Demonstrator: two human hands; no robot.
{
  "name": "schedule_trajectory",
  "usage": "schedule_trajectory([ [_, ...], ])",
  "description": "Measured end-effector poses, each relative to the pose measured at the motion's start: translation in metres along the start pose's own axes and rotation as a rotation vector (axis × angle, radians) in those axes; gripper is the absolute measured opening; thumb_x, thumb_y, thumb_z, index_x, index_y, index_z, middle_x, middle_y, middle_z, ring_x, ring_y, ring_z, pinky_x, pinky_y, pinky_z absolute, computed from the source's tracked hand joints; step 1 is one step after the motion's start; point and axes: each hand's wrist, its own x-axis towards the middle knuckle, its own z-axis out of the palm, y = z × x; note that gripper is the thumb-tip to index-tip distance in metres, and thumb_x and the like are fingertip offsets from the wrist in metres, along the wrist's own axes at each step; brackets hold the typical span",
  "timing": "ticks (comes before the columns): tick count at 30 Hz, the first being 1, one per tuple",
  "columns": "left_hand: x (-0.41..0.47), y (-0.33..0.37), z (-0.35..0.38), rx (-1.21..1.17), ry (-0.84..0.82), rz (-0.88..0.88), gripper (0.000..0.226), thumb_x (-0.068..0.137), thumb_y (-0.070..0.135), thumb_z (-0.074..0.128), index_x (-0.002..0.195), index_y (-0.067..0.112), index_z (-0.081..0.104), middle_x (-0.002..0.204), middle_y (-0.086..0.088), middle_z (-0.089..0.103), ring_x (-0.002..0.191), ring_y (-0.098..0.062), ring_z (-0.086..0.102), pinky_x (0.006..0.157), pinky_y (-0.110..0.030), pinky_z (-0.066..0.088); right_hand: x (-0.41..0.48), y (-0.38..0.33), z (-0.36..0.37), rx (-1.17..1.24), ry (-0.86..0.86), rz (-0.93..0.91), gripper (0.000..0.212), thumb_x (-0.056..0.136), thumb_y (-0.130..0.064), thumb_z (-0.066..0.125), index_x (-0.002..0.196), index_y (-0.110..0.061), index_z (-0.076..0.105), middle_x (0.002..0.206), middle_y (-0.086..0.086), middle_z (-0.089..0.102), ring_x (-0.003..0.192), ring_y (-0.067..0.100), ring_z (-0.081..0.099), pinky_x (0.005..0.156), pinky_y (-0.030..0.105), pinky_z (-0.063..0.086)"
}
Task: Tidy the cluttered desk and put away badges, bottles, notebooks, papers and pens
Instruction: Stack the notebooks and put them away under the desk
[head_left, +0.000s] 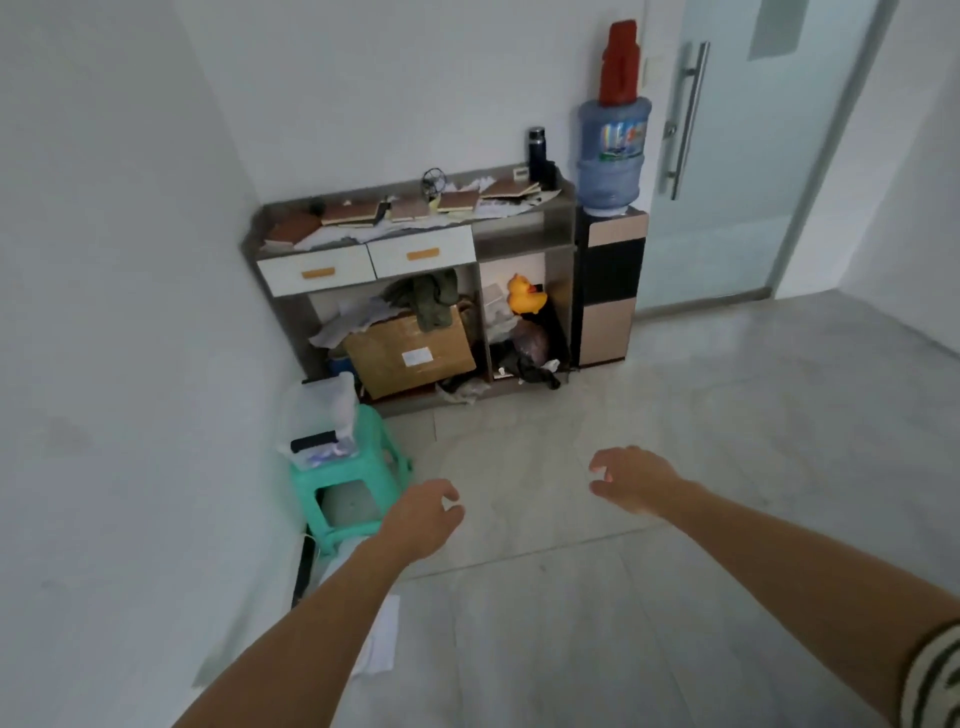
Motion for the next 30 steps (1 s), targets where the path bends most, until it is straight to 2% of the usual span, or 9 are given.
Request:
schedule_trajectory([
  [5, 0.078, -0.016, -0.016, -0.030, -0.033, -0.088, 0.030, 0.094, 0.034, 0.056, 0.117, 0.016, 0.060, 0.103, -0.004, 0.062, 0.099, -0.021, 0.060, 0.091, -0.030, 0.048, 0.107, -0.014, -0.024, -0.005, -0.047, -0.071, 0.039, 0.096, -0.046, 0.050, 0.133, -0.032, 0.051, 0.130, -0.005, 0.057, 0.122, 0.018, 0.050, 0.100, 0.033, 0.042],
  [11, 0.220, -0.036, -0.063, -0.052, 0.008, -0.117, 0.028, 0.093, 0.034, 0.057, 0.115, 0.018, 0.060, 0.098, -0.001, 0.056, 0.092, -0.019, 0.055, 0.089, -0.032, 0.047, 0.245, -0.036, -0.065, -0.025, -0.041, -0.135, 0.037, 0.096, -0.044, 0.051, 0.131, -0.031, 0.053, 0.124, -0.006, 0.060, 0.118, 0.016, 0.052, 0.096, 0.029, 0.041],
  [15, 0.325, -0.037, -0.112, -0.026, -0.012, -0.091, 0.029, 0.094, 0.033, 0.055, 0.119, 0.018, 0.058, 0.115, -0.006, 0.060, 0.109, -0.023, 0.057, 0.095, -0.032, 0.046, 0.334, -0.039, -0.115, -0.048, -0.029, -0.087, 0.039, 0.097, -0.043, 0.049, 0.133, -0.030, 0.051, 0.131, -0.004, 0.058, 0.123, 0.018, 0.049, 0.098, 0.030, 0.040],
  [17, 0.379, -0.031, -0.146, -0.005, -0.007, -0.058, 0.032, 0.095, 0.031, 0.053, 0.123, 0.015, 0.057, 0.121, -0.007, 0.059, 0.113, -0.023, 0.055, 0.095, -0.030, 0.043, 0.381, -0.039, -0.150, -0.056, 0.008, -0.071, 0.039, 0.098, -0.039, 0.047, 0.133, -0.023, 0.052, 0.130, 0.001, 0.058, 0.121, 0.022, 0.051, 0.097, 0.032, 0.042],
  [20, 0.448, -0.023, -0.181, 0.007, -0.011, -0.015, 0.030, 0.094, 0.030, 0.053, 0.119, 0.015, 0.060, 0.120, -0.007, 0.061, 0.108, -0.023, 0.057, 0.093, -0.034, 0.048, 0.437, -0.033, -0.182, -0.027, 0.028, -0.019, 0.044, 0.100, -0.035, 0.045, 0.139, -0.014, 0.048, 0.132, 0.008, 0.057, 0.120, 0.027, 0.054, 0.097, 0.033, 0.044],
  [23, 0.506, -0.019, -0.198, 0.030, -0.039, 0.023, 0.031, 0.094, 0.033, 0.053, 0.120, 0.017, 0.059, 0.120, -0.005, 0.061, 0.109, -0.023, 0.056, 0.094, -0.037, 0.049, 0.494, -0.021, -0.193, 0.025, 0.009, 0.020, 0.051, 0.098, -0.040, 0.048, 0.144, -0.019, 0.043, 0.134, 0.004, 0.057, 0.122, 0.024, 0.052, 0.097, 0.031, 0.042],
  [27, 0.580, -0.025, -0.211, 0.048, -0.071, 0.039, 0.032, 0.095, 0.033, 0.053, 0.121, 0.016, 0.060, 0.122, -0.004, 0.060, 0.111, -0.021, 0.056, 0.094, -0.033, 0.047, 0.576, -0.017, -0.211, 0.027, -0.012, 0.017, 0.036, 0.092, -0.046, 0.055, 0.123, -0.029, 0.058, 0.127, -0.001, 0.059, 0.110, 0.020, 0.058, 0.082, 0.028, 0.044],
  [30, 0.641, -0.034, -0.230, 0.024, -0.067, -0.006, 0.030, 0.095, 0.032, 0.052, 0.116, 0.012, 0.061, 0.114, -0.008, 0.062, 0.106, -0.025, 0.059, 0.087, -0.033, 0.047, 0.645, -0.026, -0.231, 0.062, 0.000, -0.023, 0.032, 0.091, -0.043, 0.055, 0.120, -0.029, 0.060, 0.112, -0.006, 0.061, 0.099, 0.016, 0.058, 0.080, 0.029, 0.047],
])
